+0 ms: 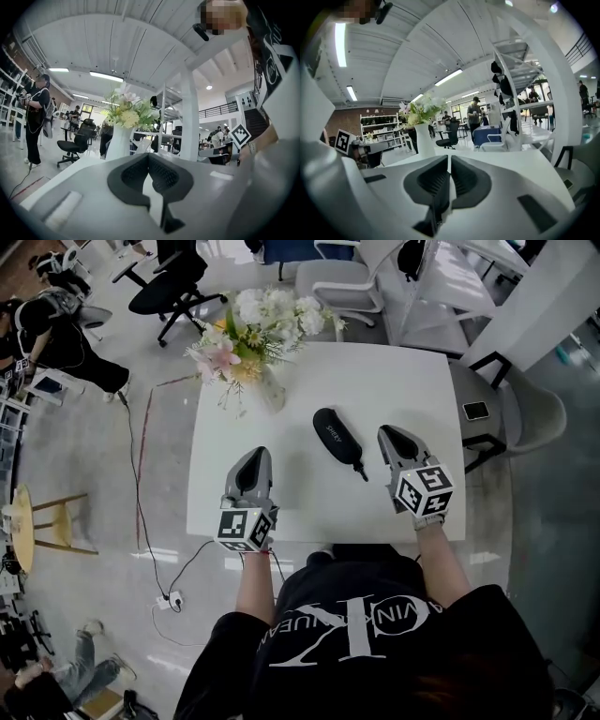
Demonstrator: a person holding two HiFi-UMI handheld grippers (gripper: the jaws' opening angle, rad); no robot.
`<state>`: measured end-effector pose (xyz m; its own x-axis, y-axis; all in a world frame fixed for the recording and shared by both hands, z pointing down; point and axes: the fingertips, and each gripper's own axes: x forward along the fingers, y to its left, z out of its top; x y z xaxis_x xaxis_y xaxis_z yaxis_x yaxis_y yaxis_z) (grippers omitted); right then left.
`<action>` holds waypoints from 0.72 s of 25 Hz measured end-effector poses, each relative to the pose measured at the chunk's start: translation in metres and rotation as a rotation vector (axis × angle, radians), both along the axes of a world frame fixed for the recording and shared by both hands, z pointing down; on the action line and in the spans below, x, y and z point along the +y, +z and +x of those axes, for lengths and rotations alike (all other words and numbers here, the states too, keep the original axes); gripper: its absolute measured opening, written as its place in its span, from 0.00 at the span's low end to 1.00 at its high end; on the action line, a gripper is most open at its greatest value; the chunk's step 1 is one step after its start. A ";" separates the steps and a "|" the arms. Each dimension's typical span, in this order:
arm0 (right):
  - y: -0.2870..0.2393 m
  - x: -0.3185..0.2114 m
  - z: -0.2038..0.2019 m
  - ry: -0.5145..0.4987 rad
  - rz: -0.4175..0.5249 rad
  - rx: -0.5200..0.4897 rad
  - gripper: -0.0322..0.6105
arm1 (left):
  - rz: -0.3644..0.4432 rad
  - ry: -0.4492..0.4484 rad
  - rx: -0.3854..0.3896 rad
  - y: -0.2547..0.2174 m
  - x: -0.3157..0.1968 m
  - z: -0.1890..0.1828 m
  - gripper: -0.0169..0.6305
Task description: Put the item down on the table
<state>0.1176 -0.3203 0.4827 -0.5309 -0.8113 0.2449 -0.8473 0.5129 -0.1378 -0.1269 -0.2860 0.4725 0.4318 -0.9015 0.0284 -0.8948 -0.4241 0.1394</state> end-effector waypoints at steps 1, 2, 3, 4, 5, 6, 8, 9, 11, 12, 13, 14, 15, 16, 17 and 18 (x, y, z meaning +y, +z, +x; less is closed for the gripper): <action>-0.004 -0.001 0.000 -0.001 0.011 0.001 0.10 | 0.010 -0.003 0.001 -0.004 -0.001 -0.001 0.05; -0.008 -0.001 0.000 -0.001 0.022 0.002 0.10 | 0.019 -0.006 0.003 -0.007 -0.002 -0.003 0.05; -0.012 -0.002 0.000 -0.001 0.032 0.003 0.10 | 0.027 -0.010 0.004 -0.011 -0.002 -0.004 0.05; -0.016 -0.002 0.000 -0.001 0.042 0.004 0.10 | 0.036 -0.014 0.005 -0.015 -0.003 -0.006 0.05; -0.020 -0.002 0.000 -0.002 0.052 0.005 0.10 | 0.045 -0.017 0.005 -0.019 -0.003 -0.007 0.05; -0.024 -0.002 0.000 -0.004 0.062 0.005 0.10 | 0.055 -0.021 0.005 -0.023 -0.003 -0.009 0.05; -0.033 -0.004 0.000 -0.007 0.080 0.003 0.10 | 0.071 -0.028 0.005 -0.031 -0.005 -0.010 0.05; -0.036 -0.004 0.001 -0.006 0.088 0.002 0.10 | 0.078 -0.030 0.005 -0.034 -0.006 -0.011 0.05; -0.043 -0.005 0.001 -0.006 0.102 -0.001 0.10 | 0.088 -0.033 0.003 -0.040 -0.006 -0.012 0.05; -0.046 -0.006 0.000 -0.007 0.110 -0.002 0.10 | 0.094 -0.034 0.002 -0.043 -0.006 -0.012 0.05; -0.049 -0.006 -0.001 -0.009 0.118 -0.003 0.10 | 0.100 -0.034 0.001 -0.046 -0.006 -0.013 0.05; -0.053 -0.007 -0.002 -0.013 0.128 -0.002 0.10 | 0.107 -0.035 0.000 -0.049 -0.006 -0.013 0.05; -0.057 -0.008 -0.002 -0.016 0.138 -0.001 0.10 | 0.115 -0.035 -0.001 -0.052 -0.007 -0.013 0.05; -0.060 -0.008 -0.003 -0.018 0.148 -0.001 0.10 | 0.122 -0.036 -0.002 -0.055 -0.007 -0.013 0.05; -0.064 -0.008 -0.003 -0.019 0.157 -0.003 0.10 | 0.128 -0.037 -0.003 -0.058 -0.007 -0.013 0.05; -0.067 -0.009 -0.004 -0.019 0.165 -0.005 0.10 | 0.134 -0.038 -0.003 -0.060 -0.007 -0.013 0.05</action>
<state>0.1139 -0.3290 0.4158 -0.5471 -0.8302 0.1068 -0.8370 0.5445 -0.0544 -0.1401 -0.2934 0.4125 0.3972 -0.9131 -0.0922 -0.9110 -0.4045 0.0807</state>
